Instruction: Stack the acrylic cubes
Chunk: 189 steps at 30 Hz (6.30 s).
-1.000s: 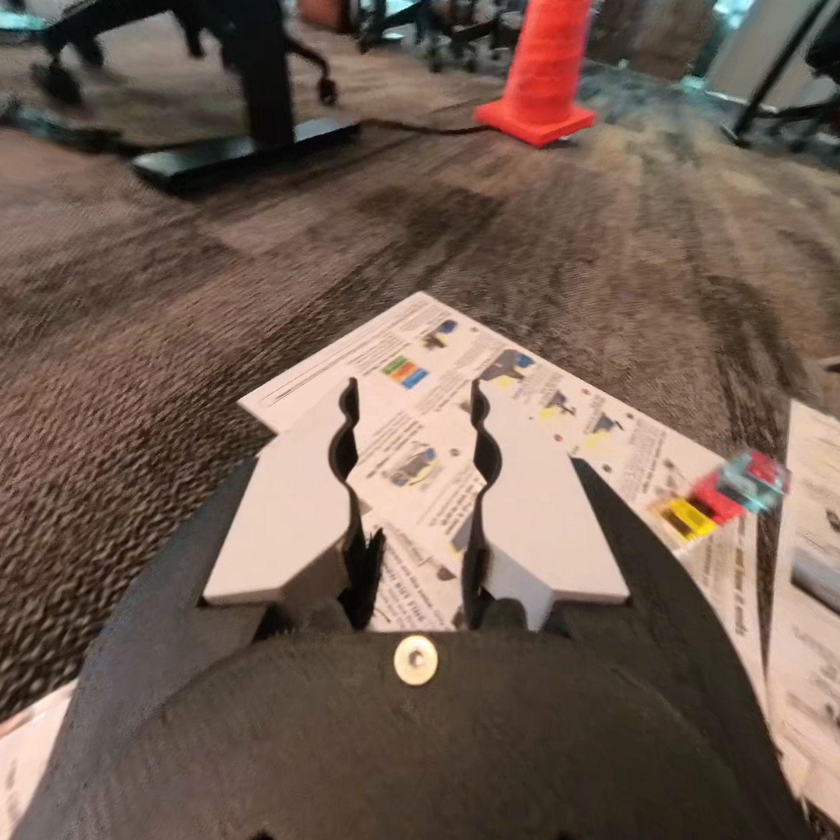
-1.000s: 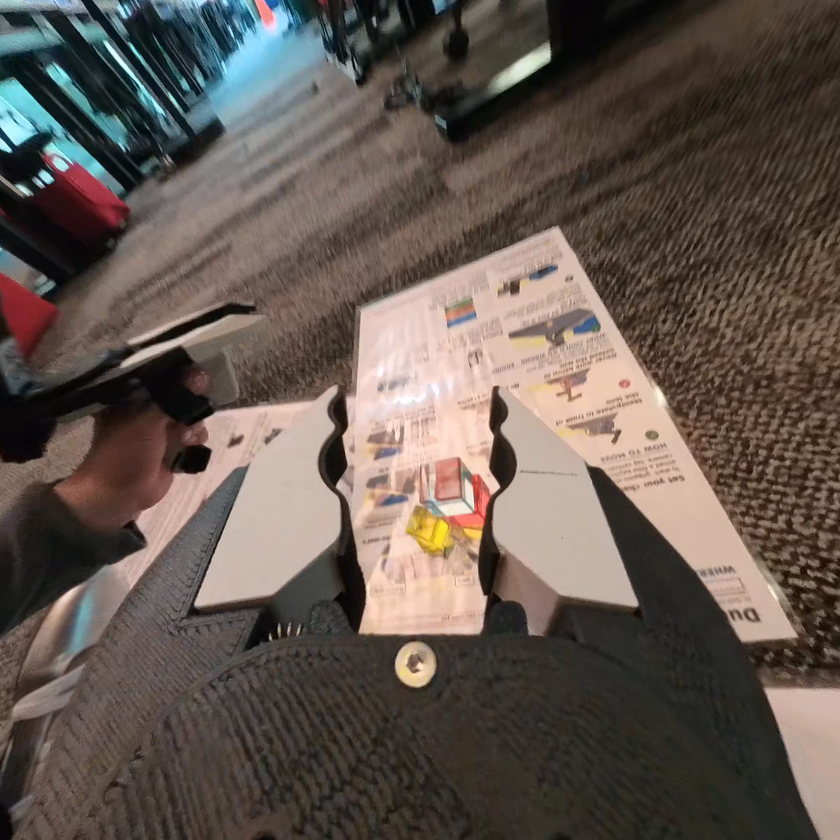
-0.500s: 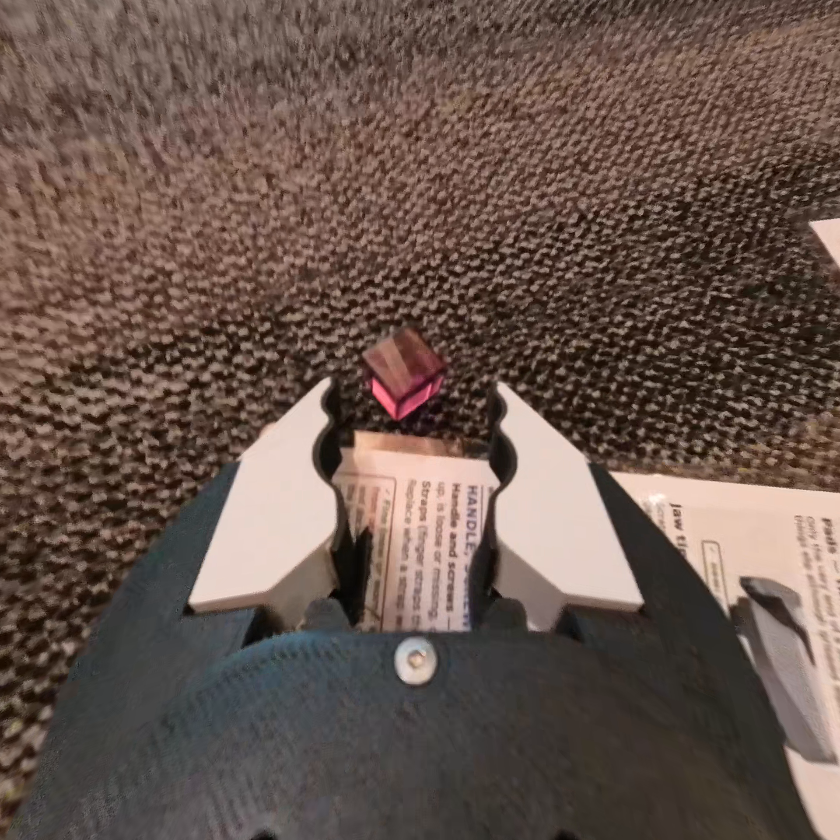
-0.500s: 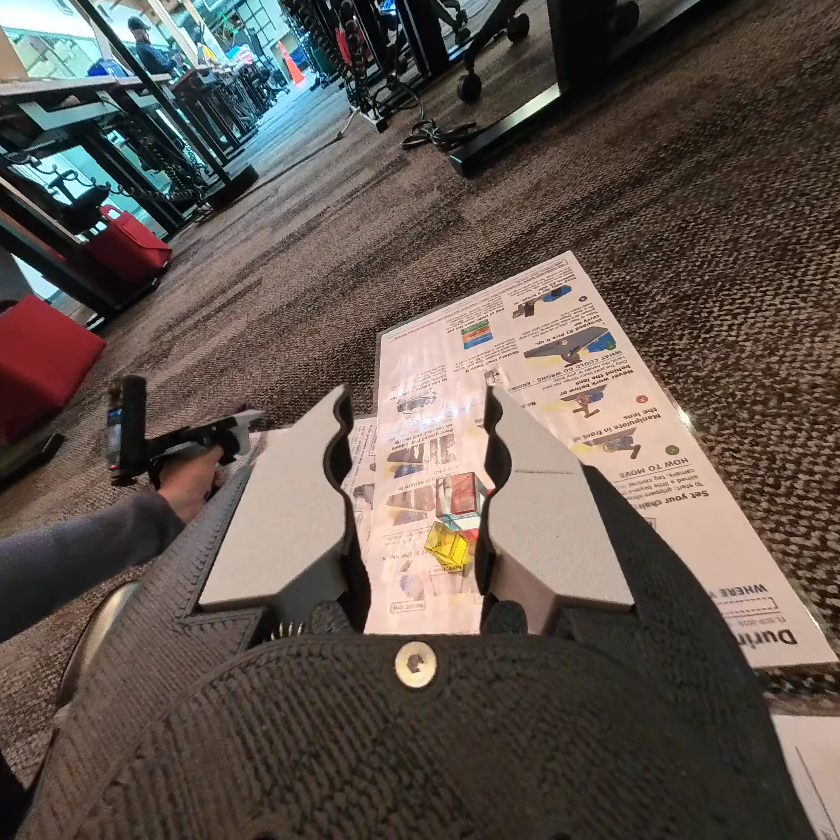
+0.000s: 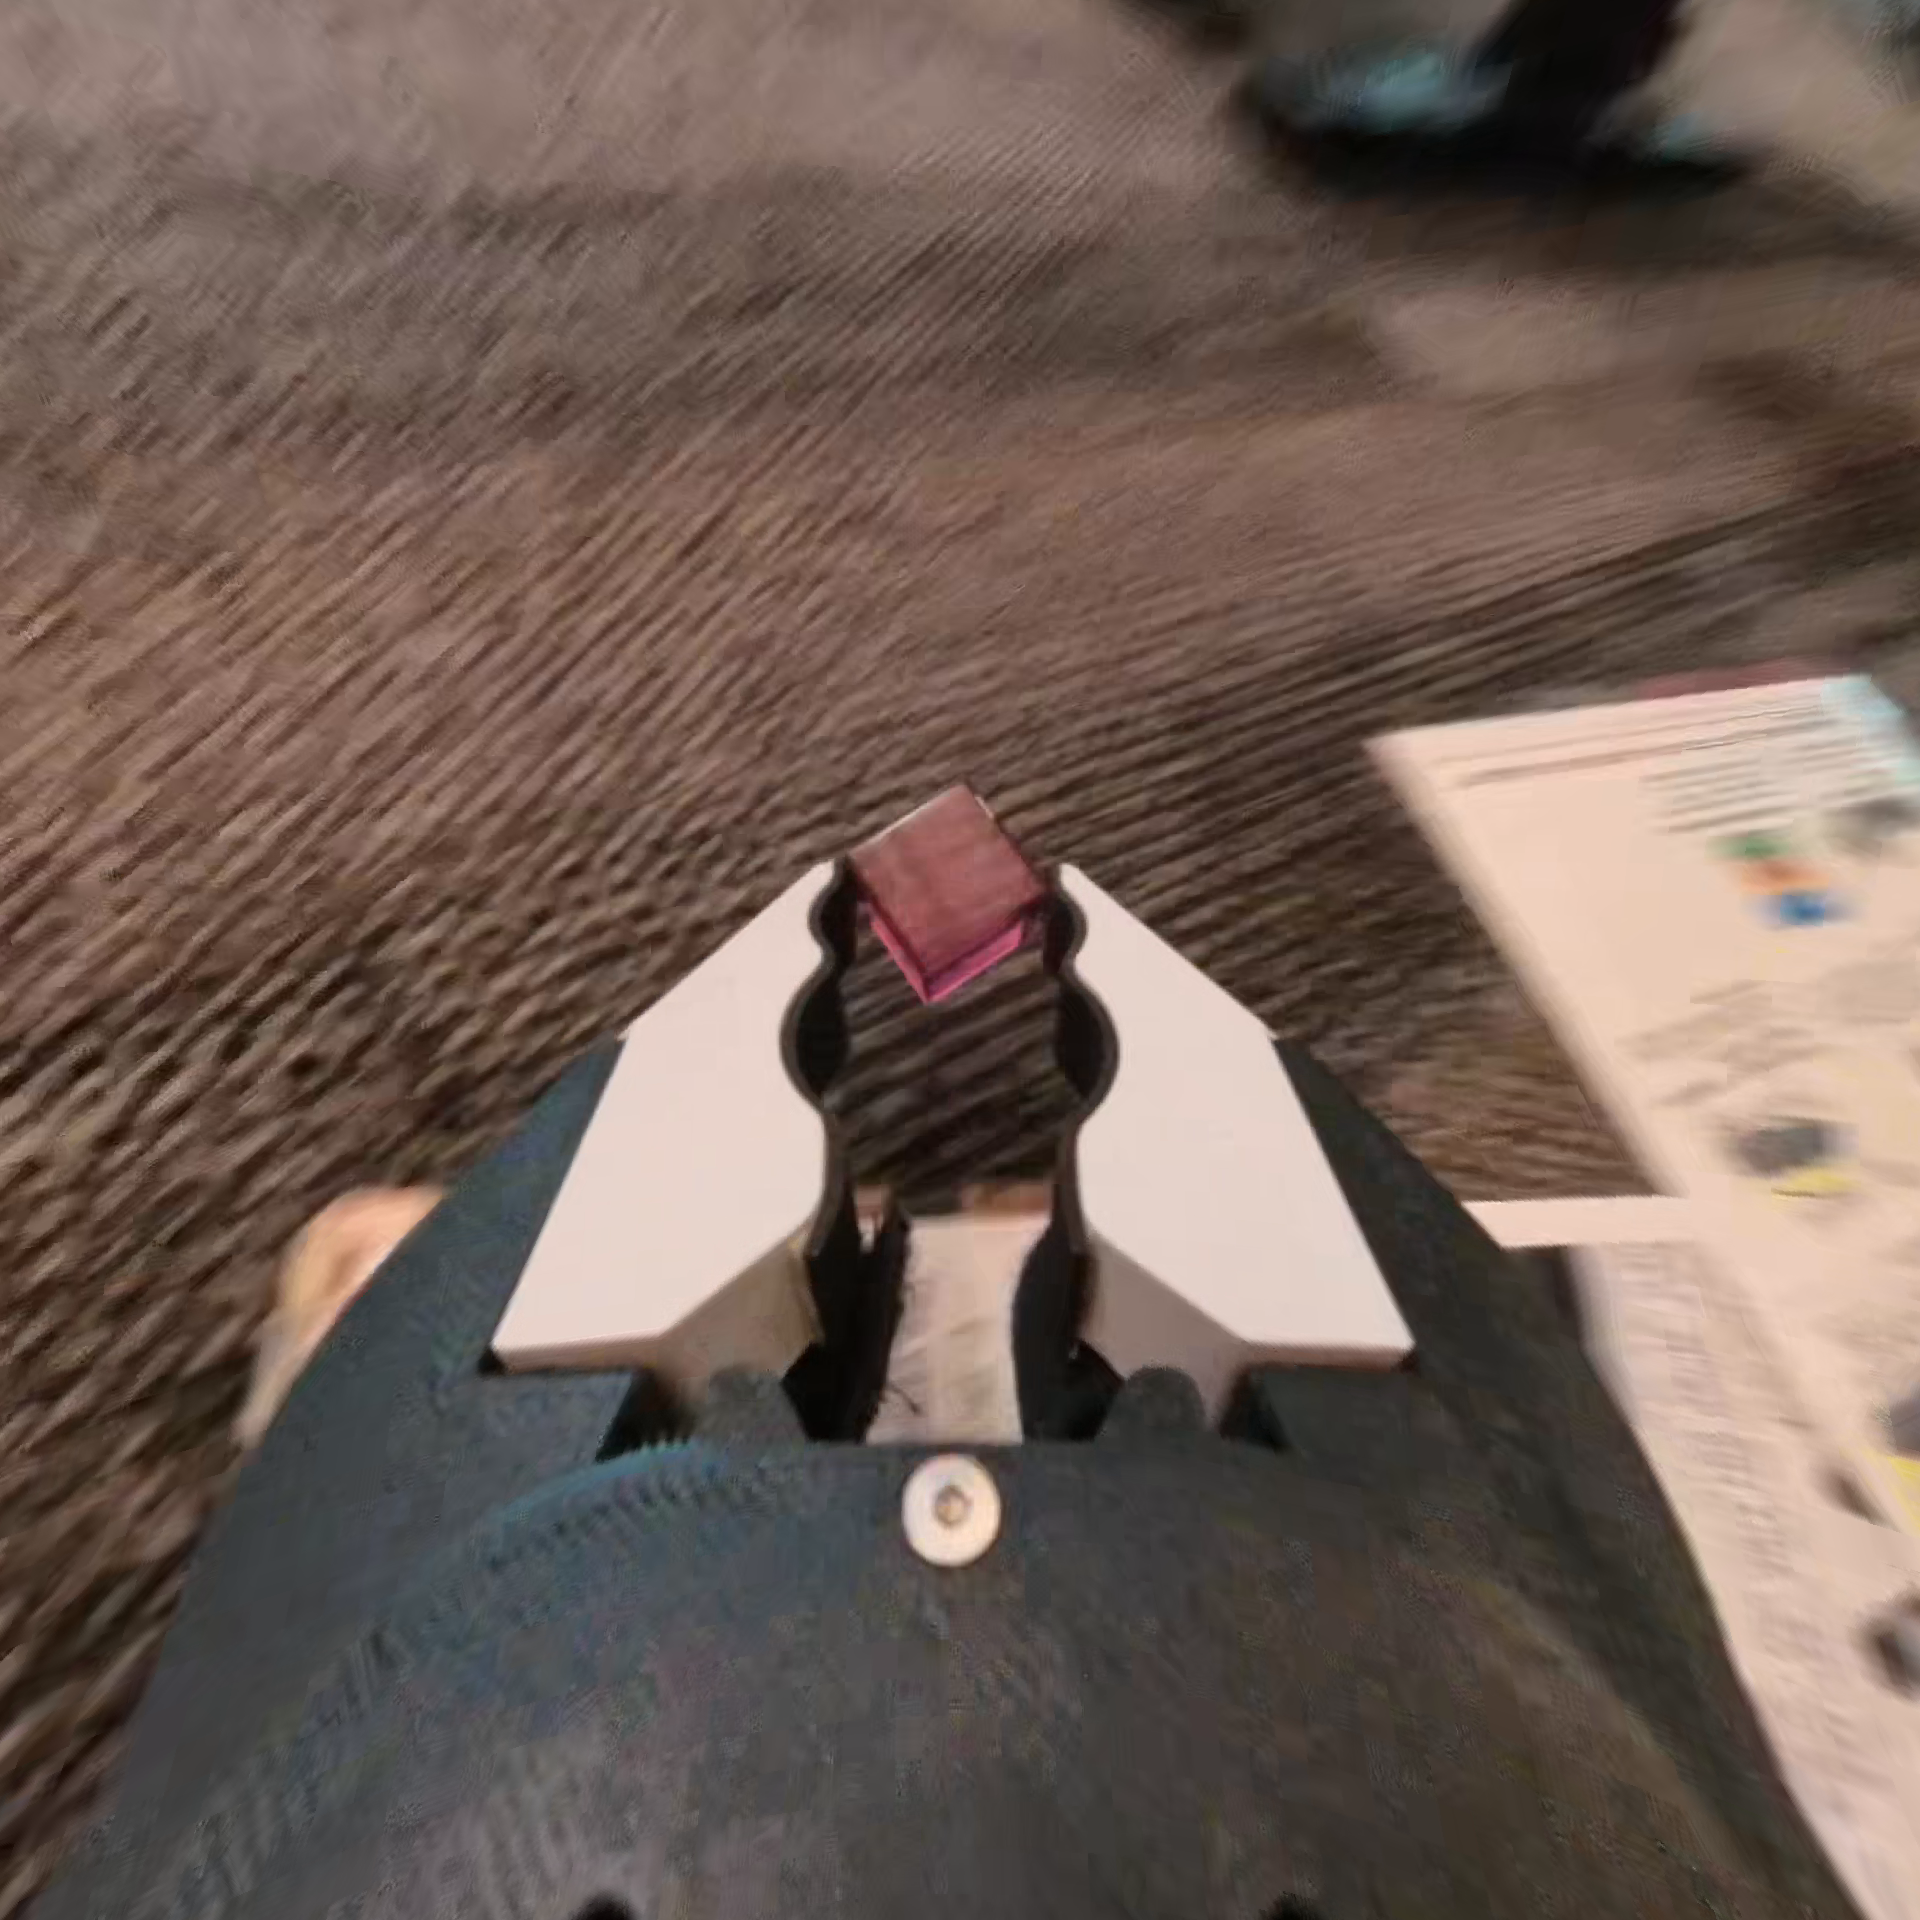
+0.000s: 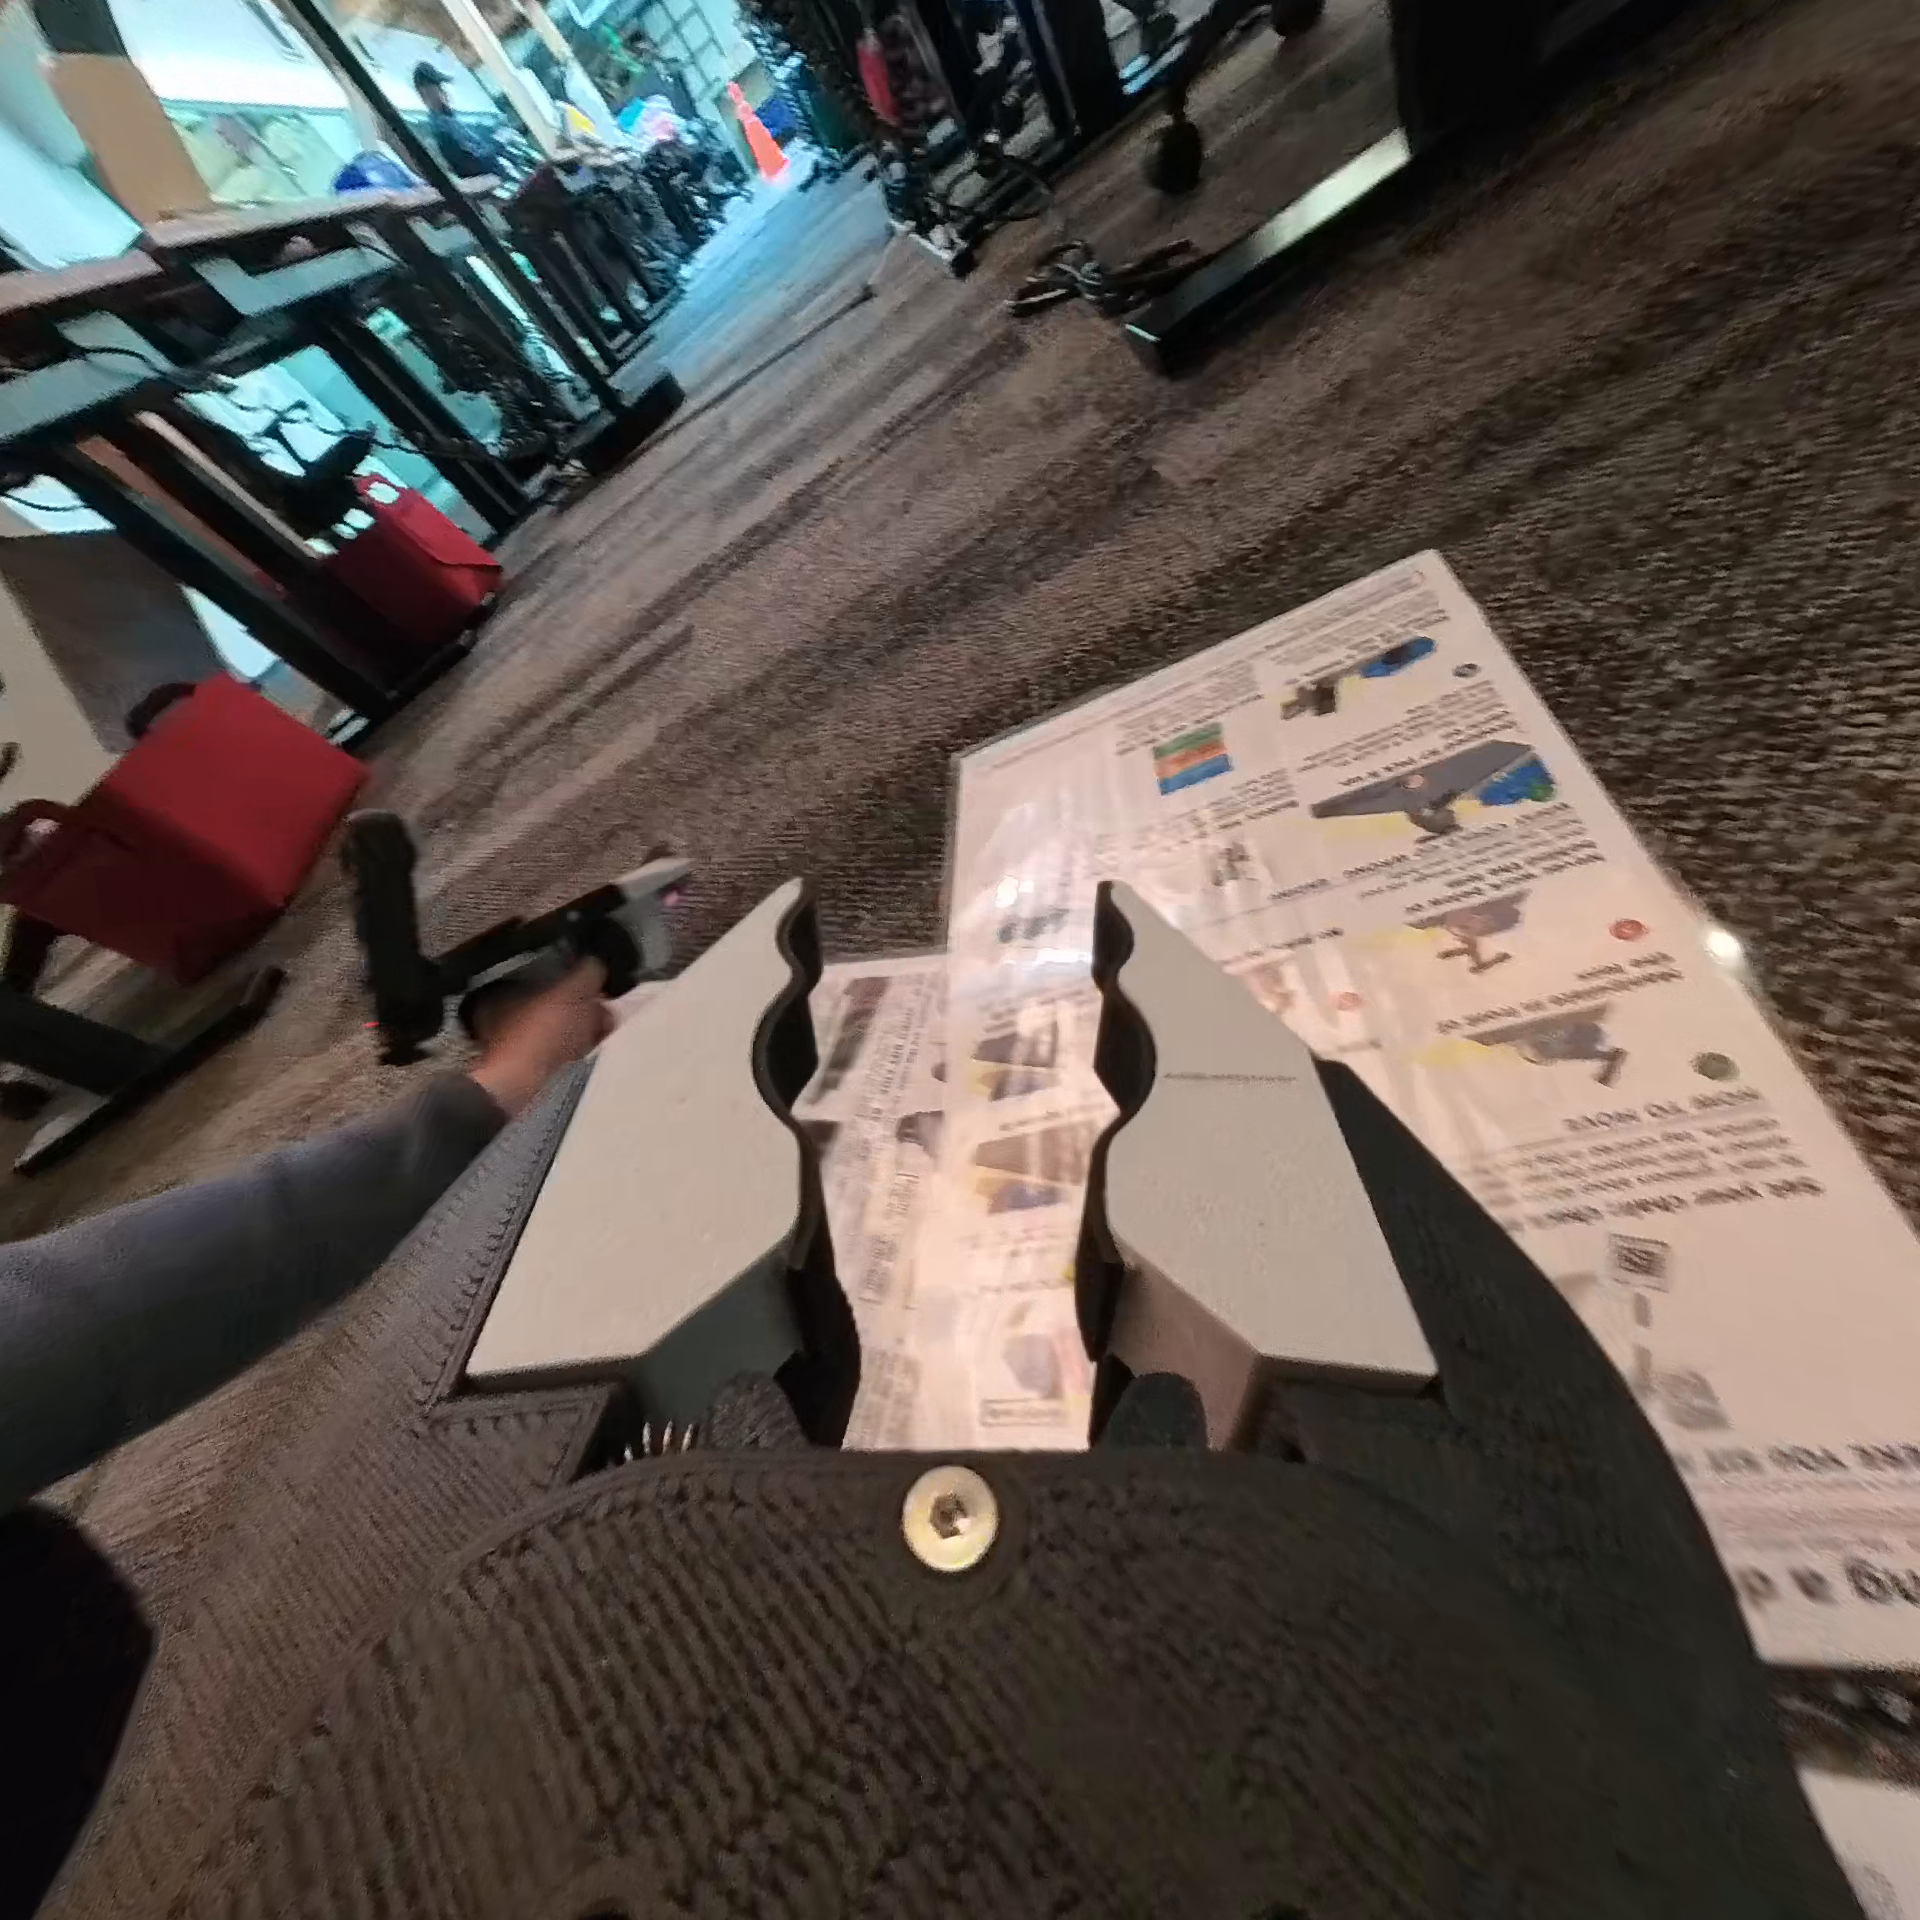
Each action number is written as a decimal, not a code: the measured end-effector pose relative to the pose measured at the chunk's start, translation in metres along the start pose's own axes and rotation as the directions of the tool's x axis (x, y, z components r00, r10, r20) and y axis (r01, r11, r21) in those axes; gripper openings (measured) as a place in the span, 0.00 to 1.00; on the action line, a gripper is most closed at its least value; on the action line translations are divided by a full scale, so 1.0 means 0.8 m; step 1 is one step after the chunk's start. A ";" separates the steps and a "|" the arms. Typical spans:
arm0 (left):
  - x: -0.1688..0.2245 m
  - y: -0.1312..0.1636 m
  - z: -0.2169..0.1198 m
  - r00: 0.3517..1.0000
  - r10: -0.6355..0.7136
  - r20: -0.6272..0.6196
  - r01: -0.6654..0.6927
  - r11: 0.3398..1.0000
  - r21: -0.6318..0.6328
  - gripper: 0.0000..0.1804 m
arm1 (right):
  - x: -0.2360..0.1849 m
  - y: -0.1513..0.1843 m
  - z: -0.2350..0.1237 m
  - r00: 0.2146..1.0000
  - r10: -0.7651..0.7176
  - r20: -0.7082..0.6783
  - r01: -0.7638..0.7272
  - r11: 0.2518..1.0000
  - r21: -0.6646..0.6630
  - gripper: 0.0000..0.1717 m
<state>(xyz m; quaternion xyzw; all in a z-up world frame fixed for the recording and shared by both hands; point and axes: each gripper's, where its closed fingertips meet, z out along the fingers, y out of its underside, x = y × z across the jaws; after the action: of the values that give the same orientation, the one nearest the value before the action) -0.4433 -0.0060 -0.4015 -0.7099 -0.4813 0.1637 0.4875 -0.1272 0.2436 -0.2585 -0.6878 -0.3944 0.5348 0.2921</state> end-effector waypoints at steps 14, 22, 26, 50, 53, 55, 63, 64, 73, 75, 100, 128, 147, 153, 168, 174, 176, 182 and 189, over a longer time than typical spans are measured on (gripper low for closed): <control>0.494 -0.051 -0.253 0.251 0.650 -0.717 -0.232 0.760 0.607 0.20 | -0.083 -0.050 -0.018 0.836 0.267 0.480 -0.335 0.940 0.060 0.33; 0.507 -0.029 -0.260 0.182 0.714 -0.676 -0.296 0.695 0.655 0.19 | -0.085 -0.049 -0.025 0.829 0.253 0.499 -0.312 0.949 0.036 0.15; 0.506 -0.007 -0.242 0.181 0.655 -0.734 -0.337 0.742 0.579 0.31 | -0.049 -0.031 -0.022 0.930 0.208 0.304 -0.215 0.977 -0.012 0.15; 0.422 0.242 -0.131 0.201 0.383 -0.902 -0.821 0.568 0.058 0.43 | 0.044 0.079 -0.024 0.957 -0.187 -0.221 0.035 0.833 -0.553 0.15; 0.419 0.254 -0.129 0.215 0.370 -0.904 -0.825 0.563 0.034 0.41 | 0.046 0.081 -0.023 0.950 -0.210 -0.232 0.045 0.825 -0.563 0.15; 0.420 0.254 -0.128 0.227 0.368 -0.902 -0.811 0.584 0.034 0.36 | 0.045 0.081 -0.021 0.949 -0.210 -0.236 0.044 0.827 -0.560 0.15; 0.416 0.248 -0.119 0.288 0.335 -0.897 -0.770 0.638 -0.009 0.21 | 0.050 0.076 -0.016 0.941 -0.219 -0.259 0.051 0.846 -0.530 0.15; 0.415 0.248 -0.119 0.294 0.327 -0.898 -0.766 0.643 -0.017 0.19 | 0.050 0.076 -0.016 0.941 -0.215 -0.261 0.048 0.849 -0.526 0.15; 0.399 0.207 -0.104 0.343 0.380 -0.859 -0.716 0.698 0.023 0.16 | 0.017 0.026 -0.015 0.986 -0.055 -0.156 0.004 0.951 -0.310 0.29; 0.406 0.153 -0.106 0.382 0.401 -0.833 -0.601 0.792 0.106 0.16 | -0.004 0.014 -0.011 0.997 0.059 -0.043 -0.068 0.968 -0.241 0.29; 0.491 0.035 -0.196 0.180 0.674 -0.717 -0.492 0.693 0.527 0.16 | 0.025 0.036 -0.031 0.972 -0.110 -0.207 0.013 0.907 -0.420 0.15; 0.471 0.015 -0.171 0.347 0.552 -0.758 -0.462 0.804 0.374 0.18 | 0.038 0.023 -0.027 0.943 -0.190 -0.274 0.079 0.926 -0.370 0.34; 0.337 0.080 -0.314 0.667 0.433 -0.606 -0.580 0.813 -0.056 0.03 | 0.003 0.080 -0.097 0.909 -0.144 -0.391 0.182 0.981 0.061 0.00; 0.377 0.121 -0.299 0.552 0.526 -0.647 -0.689 0.724 0.002 0.00 | -0.005 0.110 -0.051 0.943 -0.181 -0.280 0.196 0.980 0.027 0.00; 0.370 0.168 -0.270 0.656 0.238 -0.716 -0.567 0.782 -0.259 0.00 | 0.052 0.162 0.002 0.948 -0.137 -0.289 0.117 0.989 -0.086 0.00; 0.376 0.165 -0.273 0.644 0.252 -0.722 -0.573 0.784 -0.237 0.00 | 0.045 0.169 0.035 0.939 -0.241 -0.246 0.210 0.967 -0.145 0.00; 0.377 0.165 -0.273 0.639 0.258 -0.725 -0.579 0.782 -0.231 0.00 | 0.045 0.169 0.044 0.932 -0.265 -0.245 0.232 0.960 -0.155 0.00; 0.381 0.162 -0.274 0.636 0.252 -0.729 -0.573 0.788 -0.227 0.00 | 0.062 0.166 0.057 0.908 -0.285 -0.306 0.249 0.956 -0.153 0.00; 0.381 0.161 -0.272 0.641 0.236 -0.730 -0.560 0.795 -0.235 0.00 | 0.081 0.157 0.057 0.898 -0.223 -0.379 0.203 0.975 -0.092 0.00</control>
<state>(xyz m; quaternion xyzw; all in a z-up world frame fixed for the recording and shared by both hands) -0.0758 0.1265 -0.3360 -0.9007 -0.1238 -0.1086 0.4020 -0.1346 0.2328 -0.4061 -0.7396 -0.4149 0.3433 0.4037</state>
